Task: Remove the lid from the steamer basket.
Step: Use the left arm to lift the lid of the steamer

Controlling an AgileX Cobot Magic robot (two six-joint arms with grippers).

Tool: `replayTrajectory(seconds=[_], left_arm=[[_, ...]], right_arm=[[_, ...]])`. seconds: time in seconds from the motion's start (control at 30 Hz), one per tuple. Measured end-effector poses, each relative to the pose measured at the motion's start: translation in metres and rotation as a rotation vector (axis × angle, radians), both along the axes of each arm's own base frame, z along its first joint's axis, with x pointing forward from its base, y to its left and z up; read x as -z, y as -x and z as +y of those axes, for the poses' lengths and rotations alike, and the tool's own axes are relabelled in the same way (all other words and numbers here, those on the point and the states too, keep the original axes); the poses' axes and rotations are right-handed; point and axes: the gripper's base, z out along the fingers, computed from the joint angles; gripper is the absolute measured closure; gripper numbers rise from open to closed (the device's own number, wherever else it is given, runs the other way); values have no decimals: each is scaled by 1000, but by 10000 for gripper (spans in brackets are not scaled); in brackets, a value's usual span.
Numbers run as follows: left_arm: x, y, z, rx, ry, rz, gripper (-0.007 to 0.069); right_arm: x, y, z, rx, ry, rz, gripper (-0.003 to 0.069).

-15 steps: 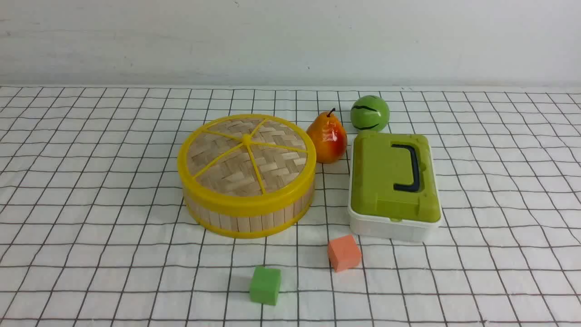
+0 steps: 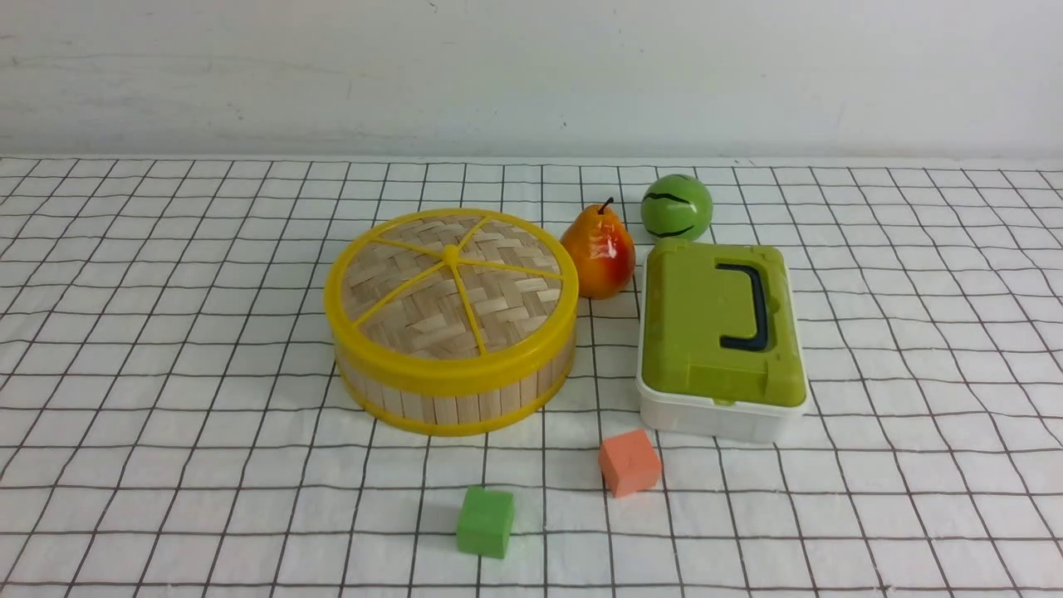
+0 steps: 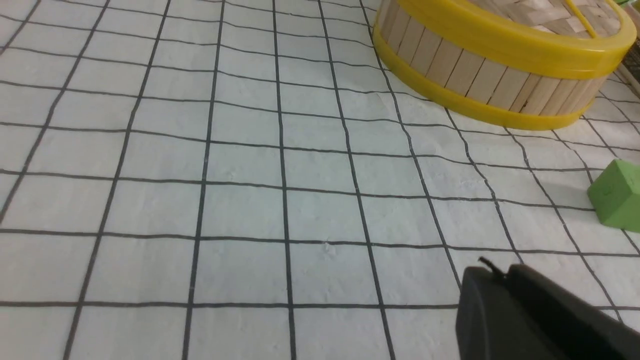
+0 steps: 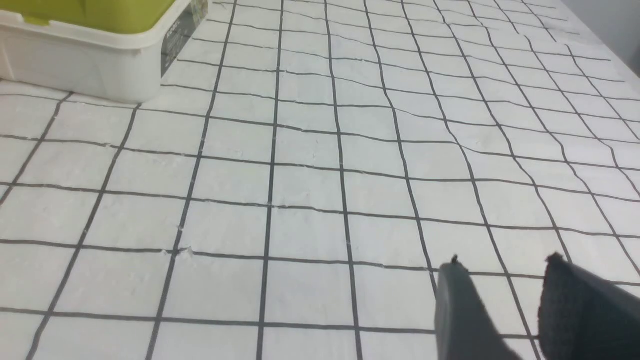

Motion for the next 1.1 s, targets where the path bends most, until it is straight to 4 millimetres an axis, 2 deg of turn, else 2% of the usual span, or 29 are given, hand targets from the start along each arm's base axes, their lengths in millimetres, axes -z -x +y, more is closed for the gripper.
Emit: replayTrajectory(seconds=[0.67, 0.83, 0.9, 1.1], left_arm=[[0, 0, 1, -1, -22, -6, 566], [-5, -1, 0, 5, -10, -62, 559], [-11, -3, -1, 12, 3, -124, 556], [-46, -1, -5, 54, 80, -501, 550]], right_arm=[[0, 0, 0, 0, 0, 0, 419], [0, 0, 0, 0, 0, 0, 419], [0, 0, 0, 0, 0, 0, 419], [0, 0, 0, 0, 0, 0, 419]])
